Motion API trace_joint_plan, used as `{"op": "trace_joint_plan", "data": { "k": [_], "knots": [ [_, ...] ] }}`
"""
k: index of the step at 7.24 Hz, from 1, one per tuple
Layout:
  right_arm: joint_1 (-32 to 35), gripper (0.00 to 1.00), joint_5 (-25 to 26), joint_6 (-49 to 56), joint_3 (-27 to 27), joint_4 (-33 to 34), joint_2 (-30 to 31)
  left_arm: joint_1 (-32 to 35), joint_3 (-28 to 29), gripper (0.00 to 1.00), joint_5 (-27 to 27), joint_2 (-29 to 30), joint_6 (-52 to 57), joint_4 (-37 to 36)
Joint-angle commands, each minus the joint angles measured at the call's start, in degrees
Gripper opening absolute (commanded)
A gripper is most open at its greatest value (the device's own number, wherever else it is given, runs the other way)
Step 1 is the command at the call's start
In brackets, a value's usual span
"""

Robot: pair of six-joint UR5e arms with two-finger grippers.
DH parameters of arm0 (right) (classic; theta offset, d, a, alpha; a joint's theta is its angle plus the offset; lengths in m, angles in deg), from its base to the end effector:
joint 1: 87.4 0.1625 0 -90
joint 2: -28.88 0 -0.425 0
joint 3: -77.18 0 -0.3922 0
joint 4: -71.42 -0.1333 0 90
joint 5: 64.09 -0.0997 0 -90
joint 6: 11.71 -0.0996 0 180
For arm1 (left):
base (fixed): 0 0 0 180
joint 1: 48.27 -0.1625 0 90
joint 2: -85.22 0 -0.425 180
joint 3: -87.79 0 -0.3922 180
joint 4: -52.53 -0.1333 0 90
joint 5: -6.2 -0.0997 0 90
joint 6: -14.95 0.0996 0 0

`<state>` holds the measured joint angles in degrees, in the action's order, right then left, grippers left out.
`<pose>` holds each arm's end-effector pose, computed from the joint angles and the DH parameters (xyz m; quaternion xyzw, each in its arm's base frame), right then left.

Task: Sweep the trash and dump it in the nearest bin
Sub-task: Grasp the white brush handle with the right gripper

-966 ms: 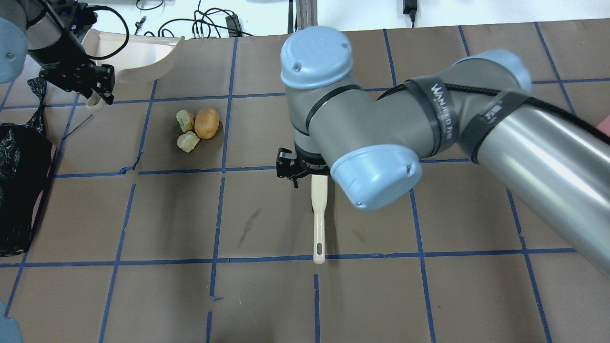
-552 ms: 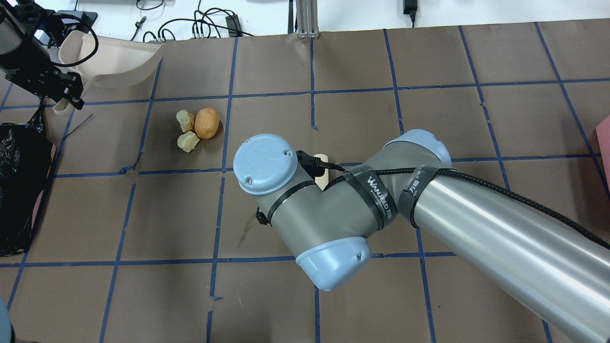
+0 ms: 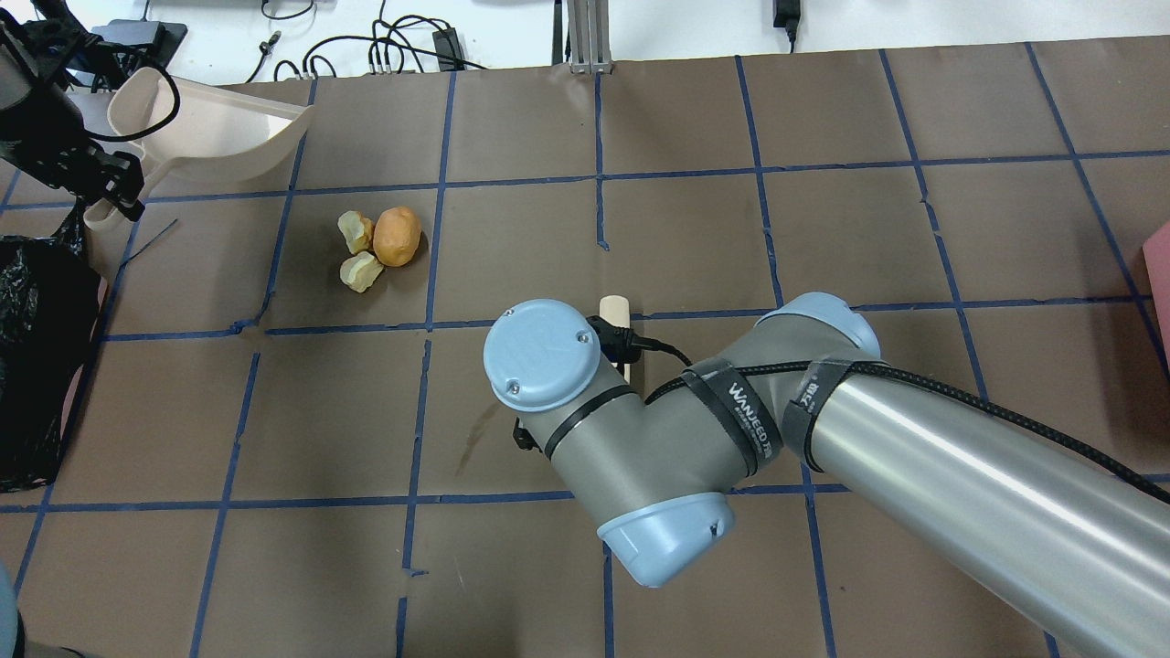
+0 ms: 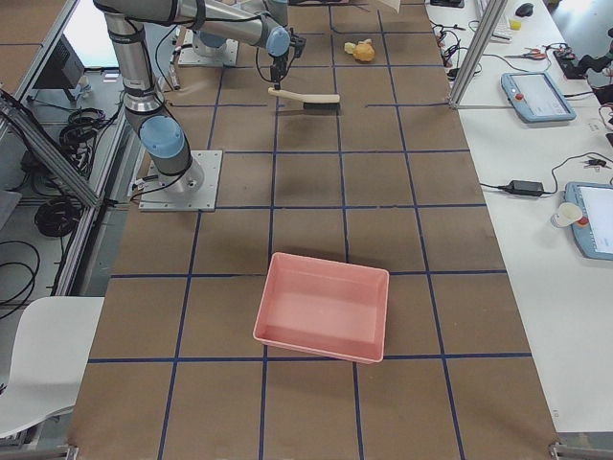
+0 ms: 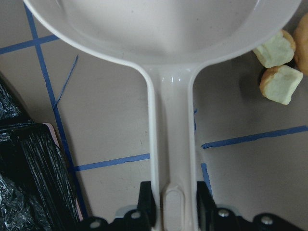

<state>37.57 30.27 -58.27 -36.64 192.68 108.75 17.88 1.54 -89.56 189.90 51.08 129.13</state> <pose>0.3867 -0.3336 0.2580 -0.1000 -0.9940 0.0071 0.0441 0.1285 -0.5956 0.4046 0.1057 0.9929 0.0065 0.0543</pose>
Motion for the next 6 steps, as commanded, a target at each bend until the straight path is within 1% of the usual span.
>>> {"op": "trace_joint_plan", "data": {
  "k": [1,2,3,4,5,6],
  "knots": [
    [-2.5,1.00,-0.7,7.0,-3.0,0.9,1.1,-0.3,-0.2,0.00,0.1,0.3,0.3,-0.1],
    [-3.7,1.00,-0.9,7.0,-4.7,5.1,1.4,-0.4,-0.2,0.00,0.0,0.3,0.4,-0.1],
    [-4.2,1.00,-1.1,7.0,-7.4,7.5,1.4,-0.4,-0.2,0.00,-0.1,0.4,0.4,0.0],
    [-4.3,1.00,-2.5,6.9,-7.3,9.9,1.1,-0.4,-0.2,0.00,0.0,0.4,0.9,0.5],
    [-4.1,0.98,-3.9,6.8,-6.3,9.7,1.0,-0.4,-0.2,0.00,0.1,0.4,1.0,0.5],
    [-3.9,0.98,-3.8,6.2,-6.2,9.1,0.9,-0.4,-0.2,0.00,0.2,0.4,1.0,0.4]
  ]
}}
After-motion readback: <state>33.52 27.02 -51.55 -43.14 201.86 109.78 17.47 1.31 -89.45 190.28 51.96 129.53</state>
